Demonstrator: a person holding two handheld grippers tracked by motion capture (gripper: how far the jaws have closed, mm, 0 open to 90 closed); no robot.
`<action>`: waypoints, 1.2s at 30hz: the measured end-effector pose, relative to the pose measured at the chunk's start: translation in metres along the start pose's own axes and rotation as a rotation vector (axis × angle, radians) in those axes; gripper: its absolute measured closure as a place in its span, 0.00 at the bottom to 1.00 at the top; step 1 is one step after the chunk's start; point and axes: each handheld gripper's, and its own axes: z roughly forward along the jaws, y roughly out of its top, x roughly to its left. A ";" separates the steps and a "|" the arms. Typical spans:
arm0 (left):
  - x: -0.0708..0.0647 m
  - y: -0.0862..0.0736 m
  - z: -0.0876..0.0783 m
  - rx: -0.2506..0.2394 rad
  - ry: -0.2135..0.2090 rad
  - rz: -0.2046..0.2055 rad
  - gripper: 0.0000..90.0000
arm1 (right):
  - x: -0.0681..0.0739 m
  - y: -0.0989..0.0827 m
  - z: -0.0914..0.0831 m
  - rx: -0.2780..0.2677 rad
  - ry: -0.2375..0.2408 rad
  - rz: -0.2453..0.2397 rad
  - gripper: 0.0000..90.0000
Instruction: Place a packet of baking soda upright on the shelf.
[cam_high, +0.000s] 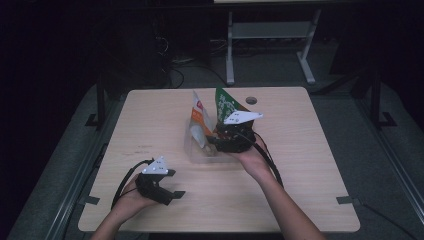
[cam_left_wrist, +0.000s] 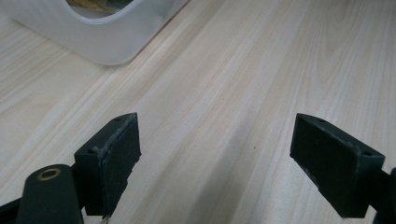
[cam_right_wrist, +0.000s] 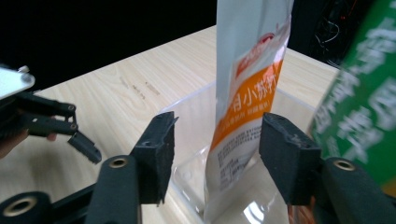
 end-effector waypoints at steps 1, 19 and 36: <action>0.000 0.000 0.000 -0.001 0.001 0.002 0.17 | 0.000 -0.001 -0.002 0.000 0.002 -0.004 0.48; 0.000 0.000 -0.001 0.000 -0.002 0.012 0.17 | -0.003 -0.039 -0.046 0.042 0.063 -0.099 0.33; -0.003 0.000 0.000 0.012 -0.026 0.032 0.17 | -0.007 -0.090 -0.074 0.120 0.086 -0.108 0.25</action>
